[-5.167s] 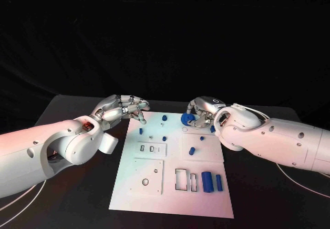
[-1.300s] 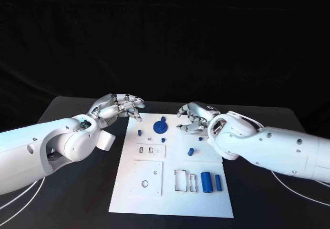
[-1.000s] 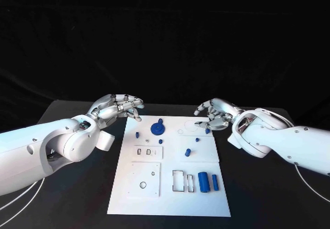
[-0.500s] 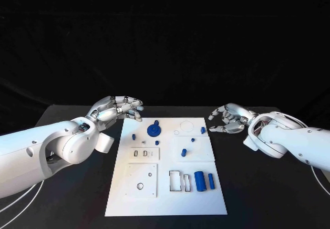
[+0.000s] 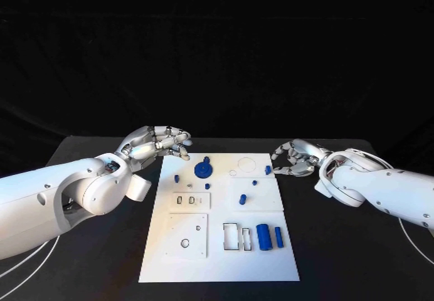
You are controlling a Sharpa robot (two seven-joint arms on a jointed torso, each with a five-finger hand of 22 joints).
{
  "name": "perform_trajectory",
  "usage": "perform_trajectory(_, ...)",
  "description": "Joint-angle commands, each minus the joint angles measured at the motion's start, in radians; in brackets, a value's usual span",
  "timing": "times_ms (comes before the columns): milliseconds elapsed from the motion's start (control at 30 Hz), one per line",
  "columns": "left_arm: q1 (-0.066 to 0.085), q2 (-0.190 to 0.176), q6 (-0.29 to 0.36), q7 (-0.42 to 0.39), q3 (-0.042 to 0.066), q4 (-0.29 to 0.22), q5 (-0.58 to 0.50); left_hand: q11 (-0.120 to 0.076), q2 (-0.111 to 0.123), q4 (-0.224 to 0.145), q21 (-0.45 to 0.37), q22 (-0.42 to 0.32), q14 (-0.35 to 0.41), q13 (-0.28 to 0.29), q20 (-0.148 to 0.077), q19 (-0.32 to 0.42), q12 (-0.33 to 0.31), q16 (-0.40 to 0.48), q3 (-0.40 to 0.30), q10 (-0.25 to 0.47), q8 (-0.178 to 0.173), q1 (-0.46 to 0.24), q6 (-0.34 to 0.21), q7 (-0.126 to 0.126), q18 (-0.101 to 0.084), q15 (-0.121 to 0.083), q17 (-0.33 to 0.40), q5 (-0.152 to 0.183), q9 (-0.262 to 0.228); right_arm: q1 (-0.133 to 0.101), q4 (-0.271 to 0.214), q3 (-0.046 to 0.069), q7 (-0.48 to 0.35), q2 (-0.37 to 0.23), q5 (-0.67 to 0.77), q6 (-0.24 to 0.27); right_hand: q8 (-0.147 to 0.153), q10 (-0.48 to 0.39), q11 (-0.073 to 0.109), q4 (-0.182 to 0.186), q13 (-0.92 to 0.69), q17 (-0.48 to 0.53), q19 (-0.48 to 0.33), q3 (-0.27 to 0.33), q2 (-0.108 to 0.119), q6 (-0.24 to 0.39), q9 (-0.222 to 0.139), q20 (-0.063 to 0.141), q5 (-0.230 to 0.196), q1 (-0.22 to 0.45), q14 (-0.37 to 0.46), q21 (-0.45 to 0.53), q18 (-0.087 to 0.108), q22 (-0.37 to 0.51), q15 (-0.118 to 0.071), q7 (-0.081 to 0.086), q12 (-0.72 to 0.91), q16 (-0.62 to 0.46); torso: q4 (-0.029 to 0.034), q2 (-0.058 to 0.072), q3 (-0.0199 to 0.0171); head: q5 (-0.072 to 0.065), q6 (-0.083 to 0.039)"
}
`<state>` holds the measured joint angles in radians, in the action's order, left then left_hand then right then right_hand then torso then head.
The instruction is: Assemble the parts on the task board
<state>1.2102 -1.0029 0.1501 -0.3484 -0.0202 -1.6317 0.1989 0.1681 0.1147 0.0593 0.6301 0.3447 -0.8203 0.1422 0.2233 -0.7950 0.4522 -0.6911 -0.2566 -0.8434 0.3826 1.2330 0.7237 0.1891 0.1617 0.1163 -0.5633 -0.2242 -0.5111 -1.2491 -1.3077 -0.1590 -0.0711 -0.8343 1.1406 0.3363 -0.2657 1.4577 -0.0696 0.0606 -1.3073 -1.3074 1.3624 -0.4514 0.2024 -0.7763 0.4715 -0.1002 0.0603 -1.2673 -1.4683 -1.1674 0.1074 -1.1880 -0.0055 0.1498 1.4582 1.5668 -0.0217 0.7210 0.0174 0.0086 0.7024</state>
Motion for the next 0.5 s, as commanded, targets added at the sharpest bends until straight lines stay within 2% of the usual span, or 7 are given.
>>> perform_trajectory(33,0.0,0.0,-0.024,-0.015,0.001,-0.004,0.007,0.0,-0.001,0.002,-0.007,-0.002,-0.007,-0.002,0.0,-0.005,0.0,0.006,0.006,-0.002,-0.002,0.01,-0.003,0.021,0.019,0.001,0.003,-0.004,-0.001,0.006,0.009,0.0,0.007,0.01,0.007,-0.004,-0.002,0.006,0.001,-0.005,-0.12,-0.263,0.005,-0.007,-0.005,-0.01,-0.002,-0.001,0.006,-0.015,-0.102,-0.004,-0.007,-0.001,0.003,0.003,0.006,0.004,0.001,0.003,-0.0008,0.003,0.007)
perform_trajectory(233,0.0,-0.002,-0.022,-0.012,0.0,-0.005,0.007,0.0,-0.002,0.002,-0.008,-0.002,-0.009,-0.003,0.0,-0.006,0.0,0.007,0.007,-0.002,-0.002,0.011,-0.003,0.021,0.019,0.001,0.004,-0.004,-0.001,0.012,0.015,-0.001,0.011,0.022,0.003,-0.021,-0.003,0.007,0.001,-0.01,-0.122,-0.263,0.006,-0.021,-0.009,-0.016,-0.005,-0.001,0.014,-0.022,-0.102,-0.003,-0.007,-0.002,0.003,0.003,0.007,0.004,0.0007,0.004,-0.003,0.003,0.013)
perform_trajectory(500,0.0,-0.004,-0.022,-0.01,0.0,-0.006,0.007,0.0,-0.003,0.005,-0.009,-0.004,-0.016,-0.005,0.0,-0.011,0.0,0.008,0.01,-0.002,-0.004,0.013,-0.006,0.022,0.02,0.0,0.008,-0.003,-0.001,0.014,0.02,-0.001,0.014,0.032,0.008,-0.027,-0.008,0.011,0.003,-0.015,-0.126,-0.263,0.007,-0.034,-0.009,-0.032,-0.007,0.0,0.027,-0.023,-0.102,-0.004,-0.007,-0.005,0.002,0.001,0.01,0.004,0.0018,0.003,-0.0026,0.006,0.019)
